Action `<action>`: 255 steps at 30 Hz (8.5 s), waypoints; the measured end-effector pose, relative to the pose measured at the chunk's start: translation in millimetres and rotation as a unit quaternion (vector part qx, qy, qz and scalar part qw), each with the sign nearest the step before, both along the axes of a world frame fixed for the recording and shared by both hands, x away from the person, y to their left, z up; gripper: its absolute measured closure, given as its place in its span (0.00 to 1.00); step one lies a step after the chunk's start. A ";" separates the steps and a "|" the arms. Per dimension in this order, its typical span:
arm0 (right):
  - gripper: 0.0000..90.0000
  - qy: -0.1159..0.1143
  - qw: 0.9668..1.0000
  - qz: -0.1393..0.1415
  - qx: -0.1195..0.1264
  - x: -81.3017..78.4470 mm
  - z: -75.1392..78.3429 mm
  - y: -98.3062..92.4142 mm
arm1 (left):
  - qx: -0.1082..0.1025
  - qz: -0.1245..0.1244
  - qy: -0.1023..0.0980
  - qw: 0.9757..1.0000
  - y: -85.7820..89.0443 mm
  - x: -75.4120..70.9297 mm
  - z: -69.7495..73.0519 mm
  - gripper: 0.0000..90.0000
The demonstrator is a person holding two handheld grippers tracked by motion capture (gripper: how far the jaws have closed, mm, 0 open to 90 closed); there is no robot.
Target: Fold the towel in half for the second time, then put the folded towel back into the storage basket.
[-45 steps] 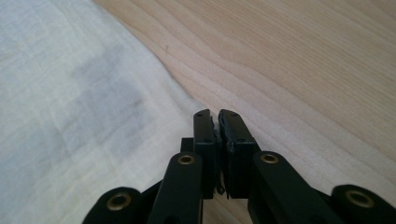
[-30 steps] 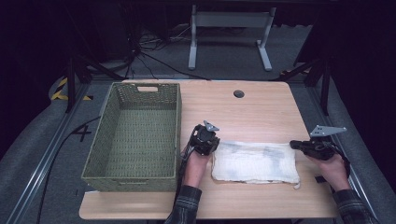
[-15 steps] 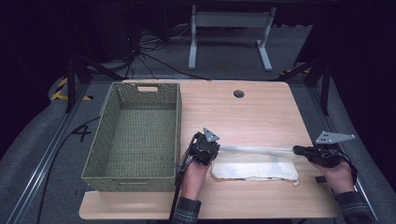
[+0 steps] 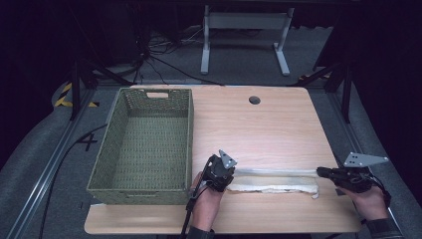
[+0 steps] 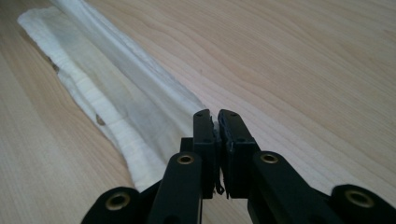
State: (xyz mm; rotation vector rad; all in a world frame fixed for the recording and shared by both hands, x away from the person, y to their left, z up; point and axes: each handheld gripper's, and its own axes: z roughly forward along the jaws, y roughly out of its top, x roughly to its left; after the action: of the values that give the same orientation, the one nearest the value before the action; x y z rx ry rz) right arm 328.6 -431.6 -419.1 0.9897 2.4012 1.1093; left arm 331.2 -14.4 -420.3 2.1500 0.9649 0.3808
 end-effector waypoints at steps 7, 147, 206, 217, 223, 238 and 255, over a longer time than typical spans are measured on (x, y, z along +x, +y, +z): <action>0.95 0.011 1.000 0.010 -0.004 -9.5 -5.3 0.4 | 0.000 0.000 0.012 1.000 0.3 -9.9 -8.2 0.95; 0.72 0.034 0.983 0.179 0.001 59.0 -15.9 119.6 | -0.026 -0.169 0.093 0.981 -29.0 11.2 -27.2 0.54; 0.91 0.069 0.936 0.342 -0.043 -17.6 -34.7 154.9 | -0.001 -0.215 0.058 0.975 -29.1 16.2 -23.2 0.35; 0.91 0.078 0.932 0.352 -0.032 -18.4 -28.5 150.4 | 0.004 -0.221 0.043 0.974 -50.8 48.4 -11.1 0.33; 0.90 0.079 0.931 0.355 -0.033 -18.0 -28.3 150.0 | 0.022 -0.226 0.039 0.973 -63.1 70.4 -10.1 0.31; 0.90 0.086 0.929 0.358 -0.035 -16.8 -30.2 150.7 | 0.056 -0.254 0.020 0.965 -94.9 109.9 -18.2 0.28; 0.90 0.091 0.931 0.352 -0.035 -15.4 -31.8 151.2 | 0.069 -0.293 0.052 0.952 -102.1 111.3 -29.2 0.56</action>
State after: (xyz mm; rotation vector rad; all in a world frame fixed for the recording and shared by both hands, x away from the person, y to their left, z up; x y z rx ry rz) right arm 313.2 -280.4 -450.9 0.1838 3.0306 1.1563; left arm 442.5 -116.5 -449.5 2.4763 0.3191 0.0424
